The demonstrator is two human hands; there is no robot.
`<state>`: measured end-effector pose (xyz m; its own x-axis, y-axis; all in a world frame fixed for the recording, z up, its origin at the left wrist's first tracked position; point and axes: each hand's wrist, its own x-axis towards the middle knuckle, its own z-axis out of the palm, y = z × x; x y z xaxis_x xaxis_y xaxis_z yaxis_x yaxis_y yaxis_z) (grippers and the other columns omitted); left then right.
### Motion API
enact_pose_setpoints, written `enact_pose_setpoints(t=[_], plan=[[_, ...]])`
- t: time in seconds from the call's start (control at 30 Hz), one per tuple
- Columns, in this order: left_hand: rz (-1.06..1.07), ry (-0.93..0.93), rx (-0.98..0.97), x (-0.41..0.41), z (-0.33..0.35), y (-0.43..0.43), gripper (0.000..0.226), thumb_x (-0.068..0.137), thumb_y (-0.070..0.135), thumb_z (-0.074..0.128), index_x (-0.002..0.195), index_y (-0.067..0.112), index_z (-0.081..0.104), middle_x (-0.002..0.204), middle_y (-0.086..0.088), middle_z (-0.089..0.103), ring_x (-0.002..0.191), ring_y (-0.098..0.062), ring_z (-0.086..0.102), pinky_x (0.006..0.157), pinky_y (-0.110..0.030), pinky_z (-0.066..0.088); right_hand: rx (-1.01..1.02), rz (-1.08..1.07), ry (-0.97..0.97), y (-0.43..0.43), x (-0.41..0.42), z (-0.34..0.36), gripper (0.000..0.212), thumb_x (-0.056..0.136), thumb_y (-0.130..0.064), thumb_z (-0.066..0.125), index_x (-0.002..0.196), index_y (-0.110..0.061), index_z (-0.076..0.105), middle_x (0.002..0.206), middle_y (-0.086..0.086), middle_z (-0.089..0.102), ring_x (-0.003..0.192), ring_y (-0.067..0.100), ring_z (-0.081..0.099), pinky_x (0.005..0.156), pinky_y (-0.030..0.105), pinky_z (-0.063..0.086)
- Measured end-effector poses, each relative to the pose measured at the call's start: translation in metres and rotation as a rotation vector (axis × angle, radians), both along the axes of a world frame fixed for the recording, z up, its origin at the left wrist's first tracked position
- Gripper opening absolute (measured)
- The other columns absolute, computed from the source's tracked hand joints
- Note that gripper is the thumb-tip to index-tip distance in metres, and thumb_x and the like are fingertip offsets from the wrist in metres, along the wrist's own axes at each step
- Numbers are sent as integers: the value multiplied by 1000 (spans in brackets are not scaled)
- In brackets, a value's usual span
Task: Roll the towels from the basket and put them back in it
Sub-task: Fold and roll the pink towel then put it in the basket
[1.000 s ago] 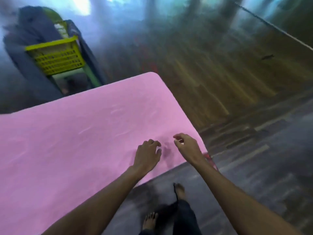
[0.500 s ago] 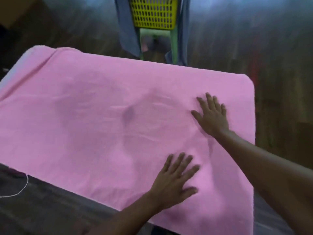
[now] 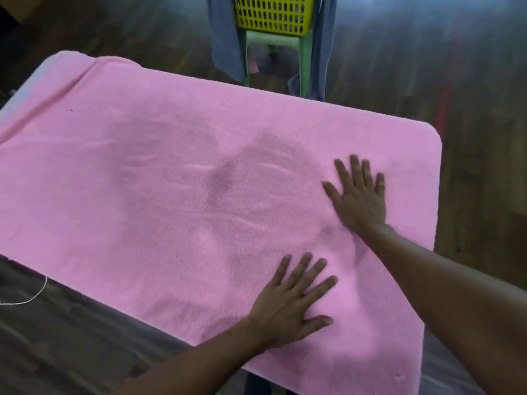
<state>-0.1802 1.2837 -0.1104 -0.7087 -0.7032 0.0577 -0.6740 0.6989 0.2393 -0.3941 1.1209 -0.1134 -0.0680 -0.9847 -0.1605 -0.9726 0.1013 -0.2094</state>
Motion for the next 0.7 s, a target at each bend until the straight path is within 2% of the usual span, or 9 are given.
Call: enact_pose_setpoints(t=[0.7], plan=[[13,-63,23,-31,-1,30,73,95,67,35,153,24,26,162,-6,14,150,-30,7,115,-59,21,-23,34,-3,18,-24,1,67,95,-70,5,154,-38,-3,162,-4,-12,149,19,-12,120,50,-3]])
